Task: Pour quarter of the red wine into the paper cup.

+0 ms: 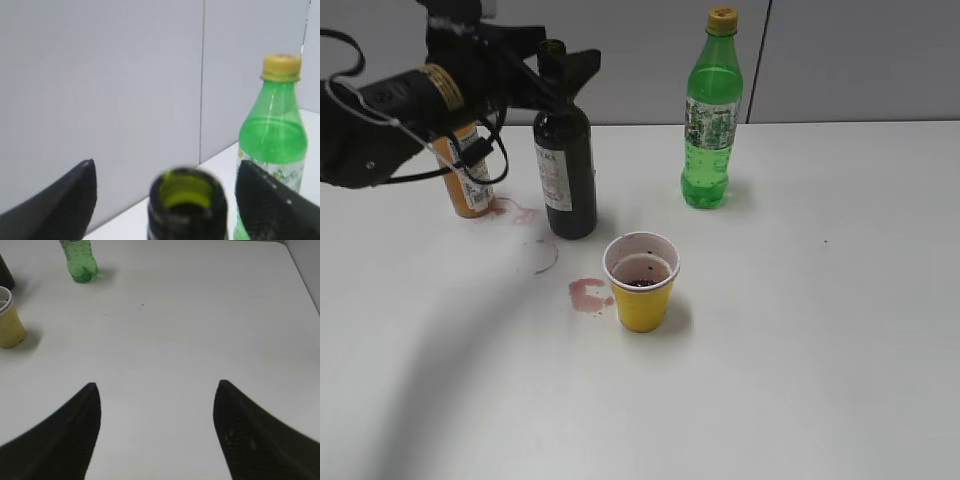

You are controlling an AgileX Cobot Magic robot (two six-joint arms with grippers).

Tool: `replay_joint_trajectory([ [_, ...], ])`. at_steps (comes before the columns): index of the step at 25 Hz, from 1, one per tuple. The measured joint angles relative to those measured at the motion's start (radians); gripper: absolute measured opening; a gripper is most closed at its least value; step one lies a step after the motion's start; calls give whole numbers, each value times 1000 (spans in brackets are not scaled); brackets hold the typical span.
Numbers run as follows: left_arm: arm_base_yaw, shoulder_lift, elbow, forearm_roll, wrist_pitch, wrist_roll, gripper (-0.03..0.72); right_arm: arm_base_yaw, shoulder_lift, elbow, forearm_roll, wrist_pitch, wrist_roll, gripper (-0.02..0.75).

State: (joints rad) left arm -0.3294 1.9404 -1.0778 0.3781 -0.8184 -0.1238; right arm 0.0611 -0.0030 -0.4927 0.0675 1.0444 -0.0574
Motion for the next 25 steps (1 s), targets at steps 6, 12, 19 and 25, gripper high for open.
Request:
replay_joint_trajectory([
  [6,0,-238,0,11,242,0,629,0,0,0,0,0,0,533],
  [12,-1,-464,0,12,652,0,603,0,0,0,0,0,0,533],
  [19,0,-668,0,3,1205,0,591,0,0,0,0,0,0,533],
  [25,143,-757,0,-157,1561,117,591,0,0,0,0,0,0,533],
])
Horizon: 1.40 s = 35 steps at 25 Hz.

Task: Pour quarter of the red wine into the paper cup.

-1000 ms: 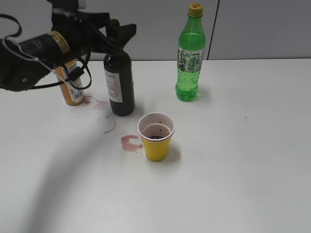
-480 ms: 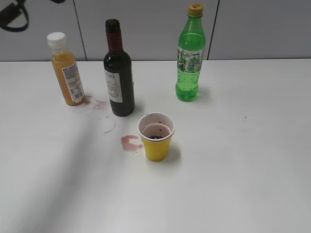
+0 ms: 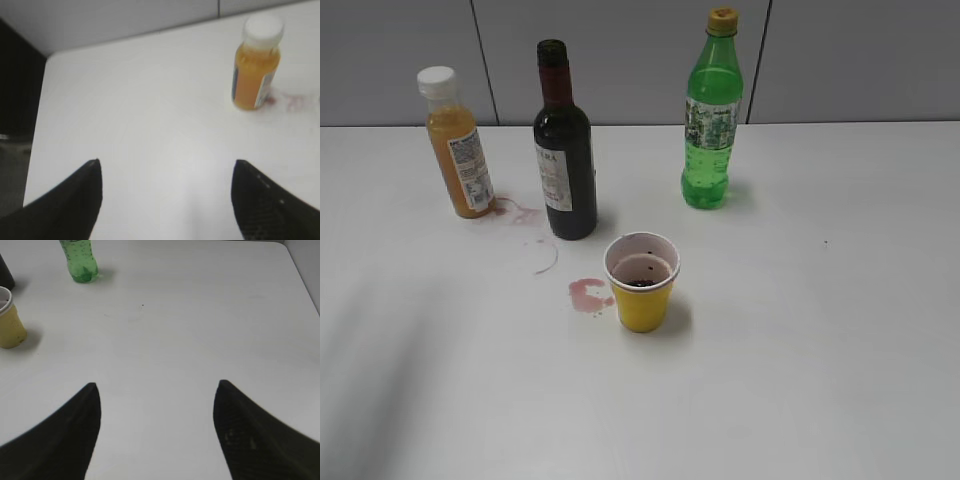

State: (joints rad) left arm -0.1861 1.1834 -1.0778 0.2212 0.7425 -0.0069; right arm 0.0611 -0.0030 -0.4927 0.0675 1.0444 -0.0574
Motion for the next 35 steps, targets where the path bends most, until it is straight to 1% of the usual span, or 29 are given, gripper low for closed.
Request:
replay_joint_trajectory([
  [3,114,-17,0,-158,148,116,591,0,0,0,0,0,0,533],
  [4,140,-26,0,-204,191,135,591,0,0,0,0,0,0,533],
  [6,166,-55,0,-253,289,161,591,0,0,0,0,0,0,533],
  [10,172,-169,63,-286,373,185,591,0,0,0,0,0,0,533],
  [19,172,-581,353,-305,438,190,591,0,0,0,0,0,0,533],
  [25,172,-841,496,-312,443,190,591,0,0,0,0,0,0,533],
  [30,172,-1003,559,-313,443,158,591,0,0,0,0,0,0,533],
  [35,172,-1124,569,-308,432,120,591,0,0,0,0,0,0,533],
])
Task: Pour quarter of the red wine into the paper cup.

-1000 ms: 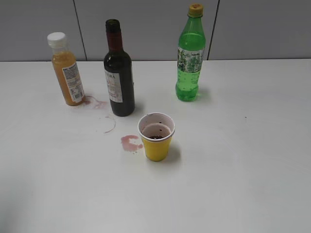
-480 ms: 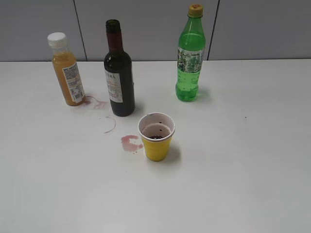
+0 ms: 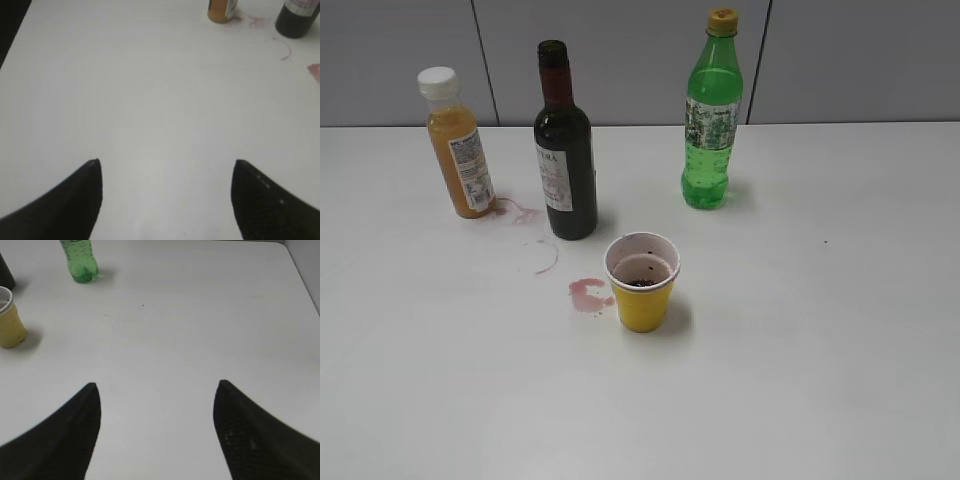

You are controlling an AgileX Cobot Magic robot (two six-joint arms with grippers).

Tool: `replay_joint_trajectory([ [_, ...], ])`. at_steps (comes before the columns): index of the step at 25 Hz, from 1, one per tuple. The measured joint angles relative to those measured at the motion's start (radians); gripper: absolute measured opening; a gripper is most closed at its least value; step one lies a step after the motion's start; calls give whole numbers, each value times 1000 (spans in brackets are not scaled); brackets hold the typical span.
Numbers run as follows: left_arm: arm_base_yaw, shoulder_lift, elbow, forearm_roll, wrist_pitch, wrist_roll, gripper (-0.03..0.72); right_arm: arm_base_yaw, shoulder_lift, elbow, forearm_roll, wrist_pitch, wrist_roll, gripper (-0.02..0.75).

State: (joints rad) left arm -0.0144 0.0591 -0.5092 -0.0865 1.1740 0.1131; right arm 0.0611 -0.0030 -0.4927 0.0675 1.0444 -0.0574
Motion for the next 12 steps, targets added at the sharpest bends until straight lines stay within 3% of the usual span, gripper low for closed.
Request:
replay_joint_trajectory([
  [12,0,-64,36,20,-82,-49,591,0,0,0,0,0,0,533],
])
